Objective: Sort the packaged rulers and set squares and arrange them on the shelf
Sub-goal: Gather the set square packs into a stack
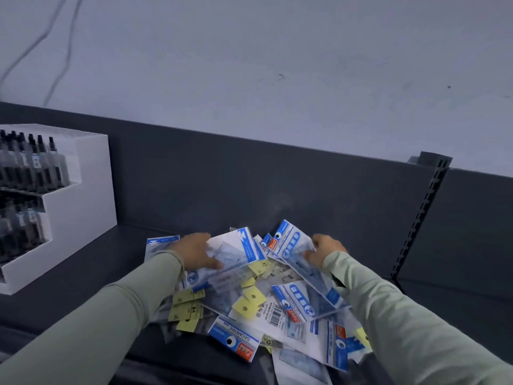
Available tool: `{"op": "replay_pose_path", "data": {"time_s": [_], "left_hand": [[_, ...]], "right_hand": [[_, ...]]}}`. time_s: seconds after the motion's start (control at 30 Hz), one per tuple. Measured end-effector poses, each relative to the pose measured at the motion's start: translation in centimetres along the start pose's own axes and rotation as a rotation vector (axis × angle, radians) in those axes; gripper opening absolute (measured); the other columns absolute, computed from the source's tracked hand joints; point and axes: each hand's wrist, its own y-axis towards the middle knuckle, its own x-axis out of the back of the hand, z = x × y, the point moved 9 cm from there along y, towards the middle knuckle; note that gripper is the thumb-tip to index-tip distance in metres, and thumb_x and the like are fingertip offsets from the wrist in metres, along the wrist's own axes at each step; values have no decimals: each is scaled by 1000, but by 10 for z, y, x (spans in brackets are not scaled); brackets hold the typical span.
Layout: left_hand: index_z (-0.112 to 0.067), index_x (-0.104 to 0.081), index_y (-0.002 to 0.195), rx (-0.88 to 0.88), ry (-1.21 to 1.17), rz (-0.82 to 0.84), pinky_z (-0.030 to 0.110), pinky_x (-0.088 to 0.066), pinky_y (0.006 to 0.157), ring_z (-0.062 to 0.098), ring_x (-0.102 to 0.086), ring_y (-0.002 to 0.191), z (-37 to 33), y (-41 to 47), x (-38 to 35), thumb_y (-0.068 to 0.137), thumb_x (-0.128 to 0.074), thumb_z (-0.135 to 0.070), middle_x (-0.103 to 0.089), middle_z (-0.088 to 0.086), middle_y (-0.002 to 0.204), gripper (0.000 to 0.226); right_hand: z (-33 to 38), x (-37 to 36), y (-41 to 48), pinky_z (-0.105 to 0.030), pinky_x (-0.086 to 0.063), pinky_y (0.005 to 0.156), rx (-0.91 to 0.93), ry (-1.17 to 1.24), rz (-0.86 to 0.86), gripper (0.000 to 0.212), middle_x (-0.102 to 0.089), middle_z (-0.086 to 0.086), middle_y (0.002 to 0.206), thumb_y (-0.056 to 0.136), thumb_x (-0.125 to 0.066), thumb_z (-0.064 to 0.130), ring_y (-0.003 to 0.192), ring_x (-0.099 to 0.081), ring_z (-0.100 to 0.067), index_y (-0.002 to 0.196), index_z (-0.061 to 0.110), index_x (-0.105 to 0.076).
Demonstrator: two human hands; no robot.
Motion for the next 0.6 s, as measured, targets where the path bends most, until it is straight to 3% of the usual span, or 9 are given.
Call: {"op": "replay_pose_path", "data": {"time_s": [0.1,0.2,0.27,0.37,0.47,0.53,0.6], "left_hand": [[-18,-43,135,26,141,124,24,-38,85,19,-53,115,3,6,-15,80,-71,-46,-50,3,137,68],[-20,-45,113,36,169,170,26,-36,77,18,-49,93,10,20,-24,81,-70,-47,-53,8,128,49],[-21,-44,113,30,146,152,27,-41,80,20,-52,100,10,25,-21,75,-76,-47,-51,6,127,56],[-20,-45,126,33,194,76,37,-44,95,22,-53,114,9,29,-11,65,-82,-51,-52,-1,126,78],[-17,-62,108,11,109,69,32,-50,85,19,-62,97,7,34,-8,63,-86,-45,-65,0,111,58],[-14,-66,93,7,19,34,26,-46,73,19,-62,84,6,33,1,71,-83,-37,-67,4,96,36],[-11,-67,94,49,-54,-52,26,-42,71,21,-61,82,15,32,16,80,-76,-32,-65,7,91,27]], "right_hand": [[-8,-8,12,-25,-42,77,-7,-53,84,28,-63,-4,115,87,-58,35,106,-60,-25,109,17,-58],[-16,-27,20,-24,-42,88,-12,-101,206,51,-59,-3,127,84,-64,46,116,-56,-22,126,18,-55],[-20,-38,23,-25,-40,95,-24,-57,274,64,-55,-3,133,83,-65,50,120,-53,-22,134,16,-49],[-19,-39,29,-25,-40,92,-23,-47,269,72,-56,-4,132,78,-69,53,119,-54,-22,133,12,-50],[-17,-35,35,-24,-42,85,-22,-72,224,67,-60,-5,126,75,-71,54,112,-57,-22,125,12,-56],[-19,-38,33,-27,-44,93,-30,-70,242,74,-55,-8,132,75,-68,59,118,-55,-24,130,11,-53],[-19,-42,28,-30,-41,102,-39,-6,271,78,-51,-10,137,78,-67,55,124,-51,-26,136,7,-46]]}}
